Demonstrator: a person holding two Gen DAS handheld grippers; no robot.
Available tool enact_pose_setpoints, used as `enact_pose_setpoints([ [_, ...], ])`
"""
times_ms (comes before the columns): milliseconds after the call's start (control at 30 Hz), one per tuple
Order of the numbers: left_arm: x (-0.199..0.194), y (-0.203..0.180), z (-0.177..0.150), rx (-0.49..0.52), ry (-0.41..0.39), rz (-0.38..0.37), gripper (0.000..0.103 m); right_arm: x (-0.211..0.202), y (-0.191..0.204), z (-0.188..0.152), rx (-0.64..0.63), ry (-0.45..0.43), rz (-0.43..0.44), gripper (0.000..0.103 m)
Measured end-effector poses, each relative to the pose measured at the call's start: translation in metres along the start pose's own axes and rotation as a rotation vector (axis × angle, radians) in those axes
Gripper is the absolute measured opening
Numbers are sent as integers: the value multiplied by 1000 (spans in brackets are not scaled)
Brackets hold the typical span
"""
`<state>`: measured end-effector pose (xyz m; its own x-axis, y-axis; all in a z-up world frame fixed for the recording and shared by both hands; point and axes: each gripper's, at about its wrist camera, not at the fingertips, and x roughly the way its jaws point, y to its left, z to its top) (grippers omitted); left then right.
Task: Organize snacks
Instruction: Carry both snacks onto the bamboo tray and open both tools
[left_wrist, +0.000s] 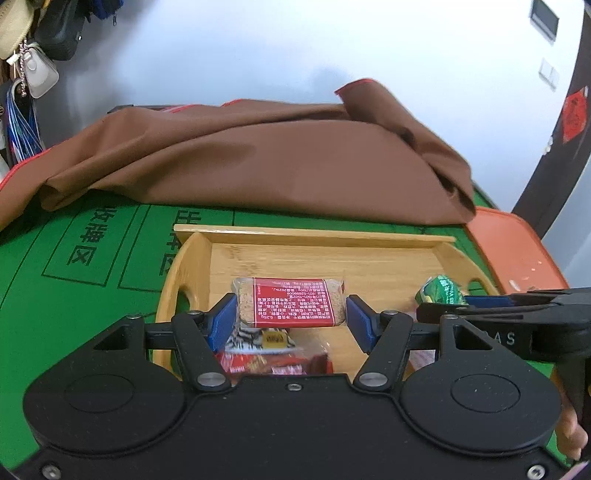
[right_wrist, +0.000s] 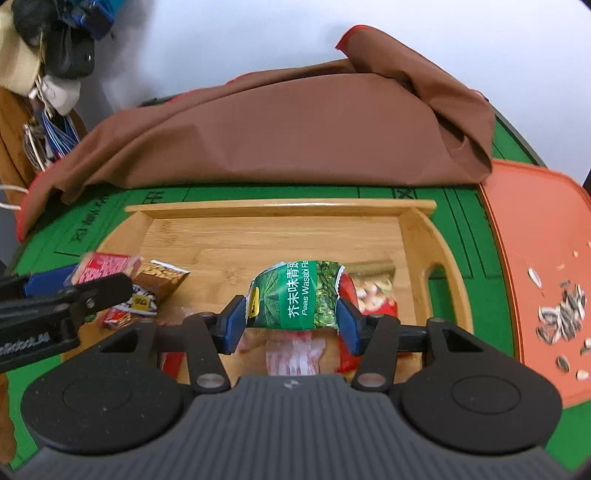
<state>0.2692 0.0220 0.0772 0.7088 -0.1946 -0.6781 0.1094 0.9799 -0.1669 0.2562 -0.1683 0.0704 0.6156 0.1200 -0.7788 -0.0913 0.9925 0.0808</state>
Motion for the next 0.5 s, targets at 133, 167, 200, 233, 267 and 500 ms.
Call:
enact_pose_setpoints([
  [133, 24, 4, 8, -16, 30, 3, 61, 15, 5, 7, -12, 10, -5, 56],
  [167, 29, 5, 10, -20, 33, 8, 61, 18, 5, 9, -11, 13, -7, 56],
  [200, 33, 5, 11, -20, 34, 14, 61, 21, 5, 10, -10, 18, -11, 56],
  [233, 39, 5, 12, -20, 36, 23, 61, 25, 5, 11, -10, 24, -14, 56],
  [267, 43, 5, 12, -17, 37, 30, 61, 29, 5, 11, -12, 31, -19, 56],
  [500, 70, 7, 13, -15, 57, 69, 61, 49, 6, 16, -24, 54, -50, 56],
])
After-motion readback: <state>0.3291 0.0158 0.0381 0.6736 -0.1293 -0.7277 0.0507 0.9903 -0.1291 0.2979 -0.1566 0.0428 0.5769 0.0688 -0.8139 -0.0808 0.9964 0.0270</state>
